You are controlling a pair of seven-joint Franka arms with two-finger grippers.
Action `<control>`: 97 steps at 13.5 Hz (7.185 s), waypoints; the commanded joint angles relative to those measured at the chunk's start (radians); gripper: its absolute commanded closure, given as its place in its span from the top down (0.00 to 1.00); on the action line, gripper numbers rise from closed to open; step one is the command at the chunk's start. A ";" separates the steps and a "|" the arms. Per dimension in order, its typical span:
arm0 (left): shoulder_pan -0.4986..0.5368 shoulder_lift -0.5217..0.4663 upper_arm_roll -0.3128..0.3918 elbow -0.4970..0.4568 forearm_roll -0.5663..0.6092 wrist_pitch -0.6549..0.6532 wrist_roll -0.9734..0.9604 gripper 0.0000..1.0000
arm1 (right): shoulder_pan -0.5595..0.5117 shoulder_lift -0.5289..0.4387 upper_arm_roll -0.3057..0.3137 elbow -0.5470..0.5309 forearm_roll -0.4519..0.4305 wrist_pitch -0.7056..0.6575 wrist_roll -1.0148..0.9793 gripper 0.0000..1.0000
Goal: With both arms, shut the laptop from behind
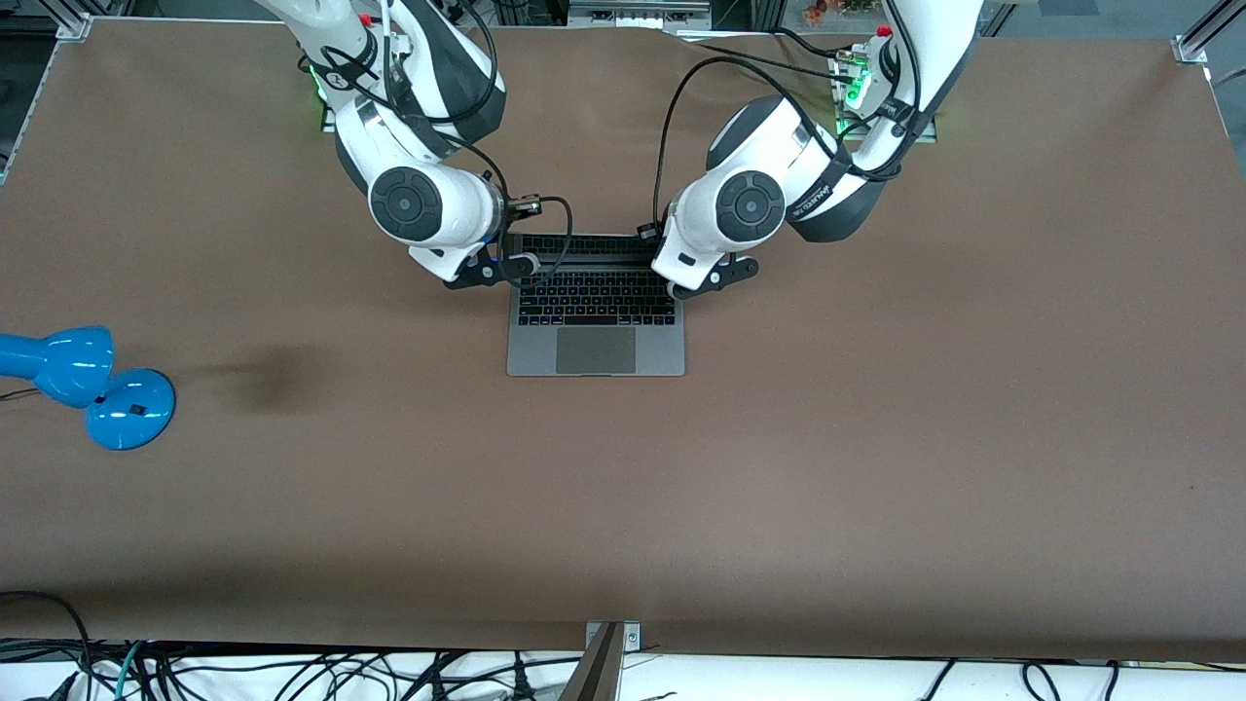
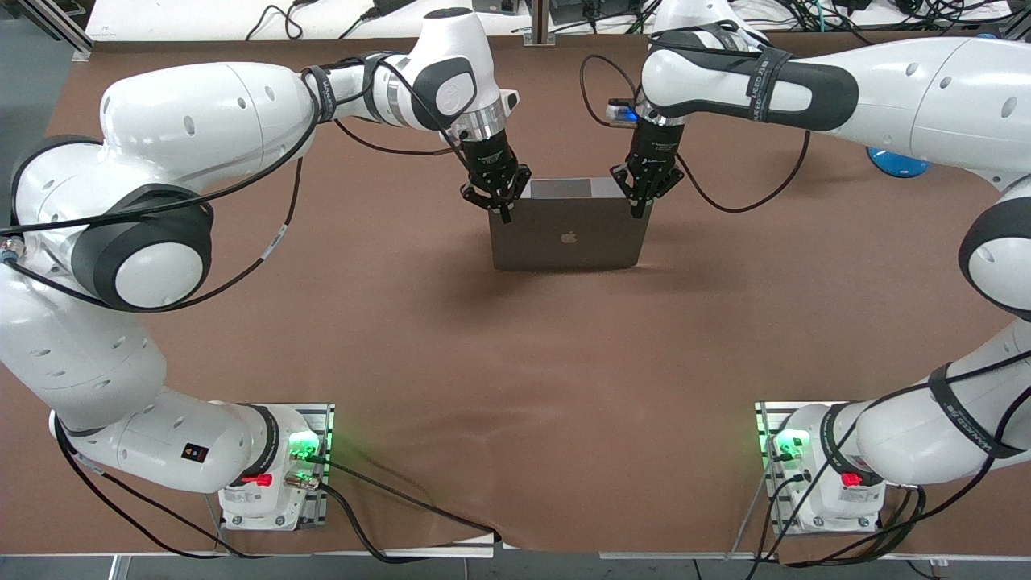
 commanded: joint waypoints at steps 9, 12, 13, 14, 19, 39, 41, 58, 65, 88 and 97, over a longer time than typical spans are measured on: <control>-0.004 0.083 0.020 0.111 0.029 0.011 0.000 0.00 | -0.006 0.068 -0.062 0.054 -0.039 0.077 -0.106 0.00; -0.002 0.096 0.023 0.120 0.029 0.011 0.000 0.00 | -0.004 0.121 -0.062 0.112 -0.048 0.087 -0.131 0.00; -0.004 0.106 0.027 0.122 0.029 0.011 0.000 0.00 | -0.006 0.129 -0.070 0.114 -0.047 0.107 -0.156 0.00; -0.004 0.113 0.027 0.123 0.037 0.013 0.000 0.00 | -0.006 0.138 -0.079 0.114 -0.045 0.121 -0.164 0.00; -0.004 0.172 0.027 0.184 0.090 0.013 -0.007 0.00 | -0.006 0.203 -0.081 0.163 -0.047 0.169 -0.173 0.00; -0.014 0.379 0.086 0.309 0.184 0.138 -0.002 0.00 | 0.000 0.431 -0.092 0.321 -0.106 0.285 -0.274 0.00; -0.016 0.388 0.089 0.312 0.184 0.141 -0.002 0.00 | 0.000 0.451 -0.092 0.321 -0.131 0.322 -0.296 0.00; -0.030 0.445 0.108 0.312 0.206 0.223 -0.017 0.23 | 0.007 0.502 -0.105 0.319 -0.134 0.400 -0.345 1.00; 0.015 0.342 0.103 0.309 0.239 0.185 -0.010 1.00 | 0.004 0.432 -0.135 0.321 -0.123 0.420 -0.460 1.00; 0.194 -0.356 0.233 0.214 0.305 -0.411 0.604 1.00 | -0.115 -0.142 -0.314 0.483 -0.292 -0.399 -0.376 1.00; 0.182 -0.460 0.431 0.099 0.285 -0.432 0.975 1.00 | -0.136 -0.302 -0.371 0.353 -0.274 -0.457 -0.262 1.00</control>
